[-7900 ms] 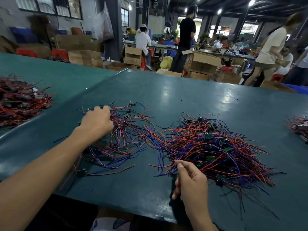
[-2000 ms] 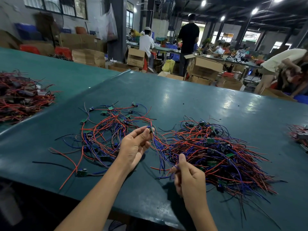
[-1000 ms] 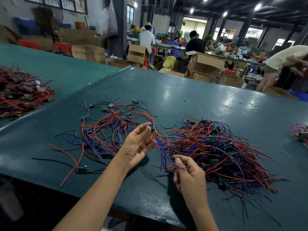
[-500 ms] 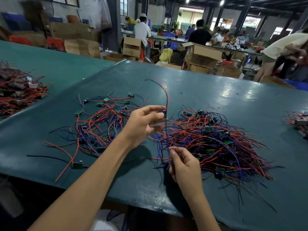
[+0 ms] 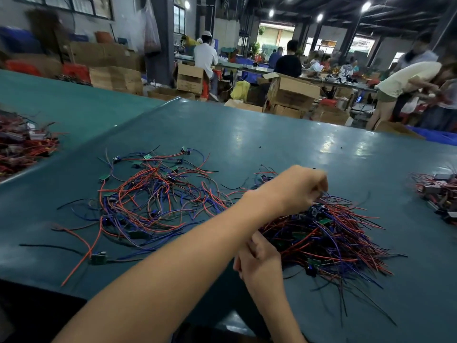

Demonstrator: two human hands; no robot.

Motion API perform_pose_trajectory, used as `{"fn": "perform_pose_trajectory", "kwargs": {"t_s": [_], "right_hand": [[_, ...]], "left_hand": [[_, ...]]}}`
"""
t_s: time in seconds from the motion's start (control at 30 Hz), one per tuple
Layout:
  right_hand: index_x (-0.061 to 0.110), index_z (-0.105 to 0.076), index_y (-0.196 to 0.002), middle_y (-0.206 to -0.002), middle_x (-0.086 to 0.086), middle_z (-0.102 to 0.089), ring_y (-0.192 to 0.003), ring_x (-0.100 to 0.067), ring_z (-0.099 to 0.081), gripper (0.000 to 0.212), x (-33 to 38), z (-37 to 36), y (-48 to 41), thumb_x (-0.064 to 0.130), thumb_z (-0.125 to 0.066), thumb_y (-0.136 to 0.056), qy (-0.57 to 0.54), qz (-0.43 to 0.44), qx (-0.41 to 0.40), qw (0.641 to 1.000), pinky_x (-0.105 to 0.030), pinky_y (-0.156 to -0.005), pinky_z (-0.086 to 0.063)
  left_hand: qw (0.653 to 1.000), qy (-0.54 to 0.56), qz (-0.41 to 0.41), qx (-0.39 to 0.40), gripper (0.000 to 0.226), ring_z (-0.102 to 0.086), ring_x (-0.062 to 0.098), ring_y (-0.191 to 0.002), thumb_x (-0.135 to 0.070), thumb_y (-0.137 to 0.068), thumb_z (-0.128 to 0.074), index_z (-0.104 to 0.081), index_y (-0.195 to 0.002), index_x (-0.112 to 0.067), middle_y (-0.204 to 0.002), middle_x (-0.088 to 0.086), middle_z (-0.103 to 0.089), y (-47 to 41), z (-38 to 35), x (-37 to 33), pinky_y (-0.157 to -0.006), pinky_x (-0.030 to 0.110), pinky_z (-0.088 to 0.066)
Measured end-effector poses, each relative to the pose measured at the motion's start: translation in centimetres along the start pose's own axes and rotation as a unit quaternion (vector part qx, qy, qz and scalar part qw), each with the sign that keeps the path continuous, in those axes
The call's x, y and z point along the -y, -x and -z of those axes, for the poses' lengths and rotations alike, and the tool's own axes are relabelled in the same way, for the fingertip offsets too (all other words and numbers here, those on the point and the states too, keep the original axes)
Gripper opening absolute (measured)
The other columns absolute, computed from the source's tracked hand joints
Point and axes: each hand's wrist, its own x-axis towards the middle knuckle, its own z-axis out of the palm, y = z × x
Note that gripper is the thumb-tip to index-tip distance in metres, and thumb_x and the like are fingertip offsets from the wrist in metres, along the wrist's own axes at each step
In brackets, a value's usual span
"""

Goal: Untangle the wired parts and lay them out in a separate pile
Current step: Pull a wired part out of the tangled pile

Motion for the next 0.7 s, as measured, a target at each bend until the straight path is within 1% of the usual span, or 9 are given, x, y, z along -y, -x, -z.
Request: {"fn": "perform_pose_trajectory", "kwargs": {"t_s": [0.07, 0.13, 0.17, 0.23, 0.3, 0.4, 0.53, 0.63, 0.7], "right_hand": [[0.027, -0.056, -0.061, -0.048, -0.004, -0.052, -0.043, -0.01, -0.042, 0.023, 0.2, 0.0, 0.1, 0.014, -0.048, -0.078, 0.017, 0.01, 0.006, 1.0, -0.025, -0.051, -0.033], [0.031, -0.056, -0.058, -0.047, -0.002, -0.053, -0.044, -0.01, -0.044, 0.025, 0.3, 0.0, 0.2, 0.013, -0.045, -0.072, 0.022, 0.011, 0.008, 1.0, -0.026, -0.052, -0.034], [0.031, -0.056, -0.059, -0.047, -0.002, -0.053, -0.044, -0.01, -0.046, 0.026, 0.4, 0.1, 0.2, 0.013, -0.048, -0.075, 0.033, 0.009, 0.007, 0.999, -0.027, -0.053, -0.035], [0.029, -0.058, -0.065, -0.048, -0.003, -0.056, -0.044, -0.009, -0.048, 0.031, 0.2, 0.2, 0.1, 0.011, -0.057, -0.09, 0.064, 0.02, 0.011, 0.998, -0.027, -0.055, -0.037], [0.028, -0.065, -0.079, -0.049, -0.004, -0.058, -0.045, -0.007, -0.051, 0.025, 0.1, 0.4, 0.0, 0.014, -0.06, -0.098, 0.075, 0.033, 0.016, 0.996, -0.028, -0.055, -0.041], [0.025, -0.071, -0.092, -0.052, -0.001, -0.061, -0.047, -0.006, -0.055, 0.015, 0.2, 0.3, 0.2, 0.016, -0.061, -0.1, 0.064, 0.043, 0.021, 0.997, -0.027, -0.055, -0.044], [0.024, -0.071, -0.088, -0.053, 0.001, -0.062, -0.046, -0.005, -0.055, 0.016, 0.2, 0.3, 0.2, 0.017, -0.062, -0.099, 0.074, 0.043, 0.022, 0.996, -0.024, -0.054, -0.043], [0.028, -0.071, -0.088, -0.054, -0.003, -0.063, -0.046, -0.008, -0.053, 0.018, 0.1, 0.3, 0.1, 0.021, -0.061, -0.1, 0.074, 0.031, 0.028, 0.996, -0.027, -0.053, -0.043], [0.027, -0.071, -0.088, -0.053, -0.004, -0.062, -0.046, -0.008, -0.052, 0.018, 0.0, 0.3, 0.1, 0.02, -0.061, -0.1, 0.069, 0.028, 0.024, 0.997, -0.028, -0.053, -0.042]], "left_hand": [[0.999, -0.036, 0.034, 0.002, 0.022, -0.062, 0.028, -0.11, -0.01, -0.095, -0.062, -0.07, -0.115, -0.015, -0.109, 0.005, -0.074, 0.1, -1.8, 1.1, -0.099, 0.047, -0.044], [0.997, -0.053, 0.045, -0.026, 0.022, -0.058, 0.025, -0.113, -0.018, -0.096, -0.064, -0.07, -0.116, -0.023, -0.106, 0.0, -0.073, 0.6, -2.6, 2.1, -0.103, 0.048, -0.037], [0.997, -0.057, 0.035, -0.034, 0.023, -0.055, 0.023, -0.116, -0.023, -0.096, -0.065, -0.07, -0.118, -0.026, -0.108, -0.001, -0.072, 1.0, -2.7, 2.4, -0.103, 0.047, -0.034], [0.997, -0.059, 0.007, -0.052, 0.033, -0.048, 0.02, -0.126, -0.033, -0.096, -0.066, -0.064, -0.129, -0.031, -0.125, -0.005, -0.067, 1.8, -2.3, 2.9, -0.102, 0.042, -0.03], [0.993, -0.052, 0.014, -0.108, 0.044, -0.045, 0.019, -0.132, -0.037, -0.097, -0.063, -0.055, -0.14, -0.033, -0.139, -0.008, -0.06, 2.7, -0.8, 3.6, -0.101, 0.041, -0.028], [0.978, -0.05, 0.083, -0.183, 0.043, -0.053, 0.02, -0.125, -0.027, -0.096, -0.063, -0.057, -0.139, -0.026, -0.133, -0.002, -0.064, 4.3, 3.5, 6.9, -0.104, 0.041, -0.037], [0.955, -0.173, 0.212, -0.111, 0.03, -0.063, 0.032, -0.113, -0.009, -0.091, -0.062, -0.072, -0.119, -0.012, -0.118, 0.013, -0.07, 7.5, 9.7, 13.3, -0.099, 0.041, -0.049], [0.913, -0.268, 0.307, -0.017, 0.033, -0.063, 0.034, -0.113, -0.008, -0.089, -0.059, -0.074, -0.117, -0.013, -0.118, 0.016, -0.07, 10.7, 12.0, 17.0, -0.098, 0.042, -0.051], [0.889, -0.296, 0.349, 0.011, 0.029, -0.064, 0.035, -0.109, -0.012, -0.088, -0.059, -0.074, -0.113, -0.011, -0.115, 0.017, -0.069, 12.6, 12.6, 18.6, -0.095, 0.043, -0.053]]}}
